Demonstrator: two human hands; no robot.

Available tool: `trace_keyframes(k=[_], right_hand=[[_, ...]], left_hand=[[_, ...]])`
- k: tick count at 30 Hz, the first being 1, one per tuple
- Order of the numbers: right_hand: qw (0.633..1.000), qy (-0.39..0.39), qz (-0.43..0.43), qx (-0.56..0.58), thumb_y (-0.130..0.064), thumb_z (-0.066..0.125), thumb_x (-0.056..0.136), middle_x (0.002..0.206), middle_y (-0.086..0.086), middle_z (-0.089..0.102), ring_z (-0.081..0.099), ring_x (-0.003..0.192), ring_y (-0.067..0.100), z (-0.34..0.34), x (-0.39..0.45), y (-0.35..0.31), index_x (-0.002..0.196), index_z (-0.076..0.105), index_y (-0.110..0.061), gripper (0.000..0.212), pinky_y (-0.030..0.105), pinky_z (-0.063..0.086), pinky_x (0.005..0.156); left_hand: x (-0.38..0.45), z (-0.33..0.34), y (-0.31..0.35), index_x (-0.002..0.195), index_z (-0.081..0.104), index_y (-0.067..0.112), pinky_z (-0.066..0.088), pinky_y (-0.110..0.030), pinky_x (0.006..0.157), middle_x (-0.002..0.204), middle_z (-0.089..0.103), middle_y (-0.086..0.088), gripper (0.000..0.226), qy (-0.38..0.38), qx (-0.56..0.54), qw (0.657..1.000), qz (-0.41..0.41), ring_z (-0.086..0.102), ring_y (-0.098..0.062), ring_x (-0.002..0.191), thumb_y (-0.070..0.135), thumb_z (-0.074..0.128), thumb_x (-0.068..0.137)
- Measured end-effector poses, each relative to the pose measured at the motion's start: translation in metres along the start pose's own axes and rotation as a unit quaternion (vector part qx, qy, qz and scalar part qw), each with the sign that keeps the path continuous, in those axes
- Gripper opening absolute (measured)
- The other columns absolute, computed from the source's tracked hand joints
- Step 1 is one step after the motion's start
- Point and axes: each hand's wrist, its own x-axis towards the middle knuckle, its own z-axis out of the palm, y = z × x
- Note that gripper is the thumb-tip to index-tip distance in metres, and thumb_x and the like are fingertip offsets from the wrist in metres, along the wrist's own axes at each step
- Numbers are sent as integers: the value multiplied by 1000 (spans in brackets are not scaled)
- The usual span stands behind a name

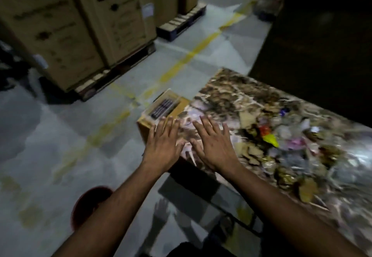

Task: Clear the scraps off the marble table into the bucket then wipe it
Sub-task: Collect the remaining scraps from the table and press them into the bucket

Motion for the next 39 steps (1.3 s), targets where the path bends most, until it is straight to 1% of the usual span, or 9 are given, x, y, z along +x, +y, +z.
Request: trace_keyframes(k=[6, 10, 14, 19, 26, 31, 34, 37, 39], right_hand=[[989, 36, 142, 25, -62, 25, 101, 165, 4, 34, 26, 154, 25, -17, -50, 162, 154, 39, -28, 65, 58, 22, 119], [977, 43, 200, 62, -63, 16, 98, 169, 2, 23, 16, 156, 25, -18, -83, 223, 158, 28, -32, 69, 55, 16, 122], [959, 154, 224, 83, -51, 36, 100, 159, 5, 43, 35, 147, 25, -18, -107, 256, 147, 47, -24, 56, 51, 29, 119], [908, 265, 300, 124, -48, 49, 96, 149, 2, 51, 43, 139, 27, -6, -119, 289, 141, 56, -26, 51, 55, 35, 112], [866, 188, 407, 221, -73, 32, 89, 164, 2, 31, 26, 148, 32, 23, -88, 288, 150, 38, -45, 68, 60, 24, 118], [852, 183, 426, 243, -74, 28, 87, 162, 0, 35, 28, 146, 29, 33, -63, 279, 150, 41, -45, 70, 59, 23, 117], [846, 195, 429, 248, -70, 34, 89, 155, -4, 44, 33, 141, 25, 38, -54, 278, 145, 48, -44, 64, 55, 27, 113], [827, 237, 425, 281, -63, 42, 91, 145, -9, 52, 37, 134, 21, 44, -52, 277, 140, 55, -39, 56, 52, 32, 108], [810, 261, 427, 306, -60, 47, 91, 141, -11, 54, 39, 131, 20, 45, -53, 277, 137, 58, -35, 54, 49, 36, 105]], left_hand=[[67, 28, 140, 144, 51, 15, 36, -53, 110, 144, 56, -11, 71, -40, -13, 992, 117, 51, -33, 133, 56, 36, 88], [85, 45, 195, 158, 24, 23, 29, -51, 115, 159, 36, -6, 77, -77, -36, 982, 171, 31, -33, 145, 64, 28, 93], [106, 62, 217, 160, 5, 27, 22, -52, 120, 165, 18, -3, 88, -118, -56, 971, 200, 13, -31, 150, 76, 17, 88], [145, 75, 239, 157, 17, 34, 19, -51, 120, 165, 21, 1, 78, -105, -240, 952, 158, 13, -25, 150, 77, 17, 92], [169, 97, 288, 150, 37, 34, 30, -47, 114, 157, 33, -1, 59, -129, -355, 917, 124, 27, -25, 142, 59, 30, 97], [159, 108, 317, 143, 51, 20, 28, -30, 110, 150, 39, -2, 50, -169, -456, 865, 124, 32, -8, 133, 43, 39, 101], [159, 113, 328, 134, 58, 13, 37, -30, 110, 146, 45, -6, 32, -177, -522, 832, 63, 42, -18, 134, 22, 47, 106], [159, 110, 333, 127, 62, 13, 37, -6, 94, 138, 51, -5, 27, -171, -566, 807, 17, 48, -18, 128, 10, 51, 103], [159, 106, 334, 121, 63, 21, 37, -3, 87, 132, 52, 1, 26, -167, -592, 788, 8, 50, -13, 123, 7, 53, 101]])
